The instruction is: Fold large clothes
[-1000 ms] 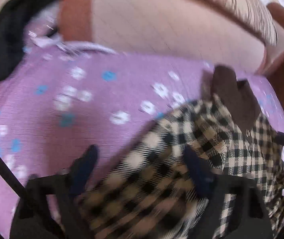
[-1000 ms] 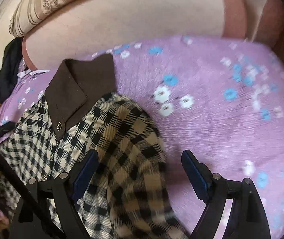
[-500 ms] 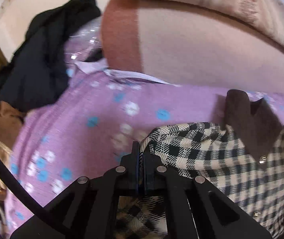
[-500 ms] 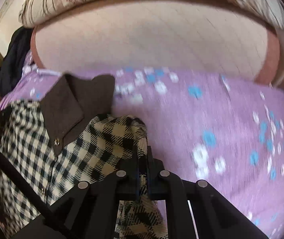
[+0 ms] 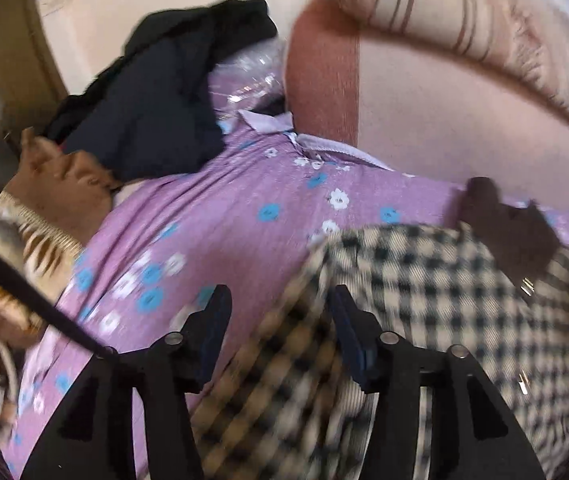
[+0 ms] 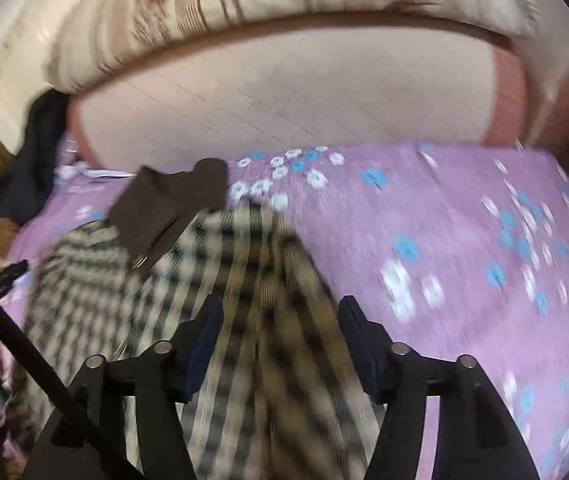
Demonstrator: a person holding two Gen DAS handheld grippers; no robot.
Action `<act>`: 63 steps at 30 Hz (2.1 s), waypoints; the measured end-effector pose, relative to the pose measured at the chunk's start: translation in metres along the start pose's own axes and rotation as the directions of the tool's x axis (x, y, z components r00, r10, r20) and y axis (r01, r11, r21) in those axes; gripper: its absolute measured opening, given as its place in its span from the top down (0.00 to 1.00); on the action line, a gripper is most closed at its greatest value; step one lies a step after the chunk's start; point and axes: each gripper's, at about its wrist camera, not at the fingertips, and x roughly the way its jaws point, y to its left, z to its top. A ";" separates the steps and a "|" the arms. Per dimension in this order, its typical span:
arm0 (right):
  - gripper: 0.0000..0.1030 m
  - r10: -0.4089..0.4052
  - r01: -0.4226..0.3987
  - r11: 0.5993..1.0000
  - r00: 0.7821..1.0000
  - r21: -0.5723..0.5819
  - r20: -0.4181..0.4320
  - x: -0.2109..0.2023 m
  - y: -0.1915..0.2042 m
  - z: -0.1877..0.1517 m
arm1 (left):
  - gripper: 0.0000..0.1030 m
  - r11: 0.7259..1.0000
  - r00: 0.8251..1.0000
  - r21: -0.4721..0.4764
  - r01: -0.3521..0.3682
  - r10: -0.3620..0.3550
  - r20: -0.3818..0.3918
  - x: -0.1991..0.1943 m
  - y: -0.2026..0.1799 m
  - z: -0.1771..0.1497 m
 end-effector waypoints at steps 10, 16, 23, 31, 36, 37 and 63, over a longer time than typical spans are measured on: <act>0.31 0.068 -0.068 0.996 0.998 0.056 -0.015 -0.097 -0.041 -0.210 | 0.33 0.997 0.997 -0.049 0.053 -0.051 0.052 -0.122 0.022 -0.159; 0.38 0.161 -0.160 0.987 0.986 0.029 -0.034 -0.104 -0.015 -0.268 | 0.33 0.997 0.994 -0.015 0.079 -0.078 0.074 -0.148 0.000 -0.224; 0.96 -0.047 0.045 0.996 0.999 0.072 0.027 -0.142 -0.044 -0.272 | 0.33 0.996 0.988 0.036 0.079 -0.083 0.127 -0.167 -0.005 -0.238; 0.52 -0.500 0.463 0.852 0.859 0.245 0.112 -0.191 -0.097 -0.259 | 0.33 0.993 0.991 -0.044 0.106 -0.102 0.084 -0.159 0.012 -0.240; 0.42 -0.290 0.278 0.957 0.934 0.085 0.210 -0.170 -0.019 -0.241 | 0.31 0.994 0.991 -0.036 0.099 -0.095 0.094 -0.160 0.000 -0.240; 0.42 -0.234 0.227 0.972 0.951 0.058 0.204 -0.162 -0.006 -0.237 | 0.30 0.994 0.991 -0.034 0.100 -0.096 0.095 -0.161 -0.004 -0.240; 0.41 -0.040 0.052 0.994 0.992 -0.098 0.122 -0.056 0.094 -0.250 | 0.26 0.995 0.996 0.065 0.069 -0.072 0.043 -0.146 -0.027 -0.249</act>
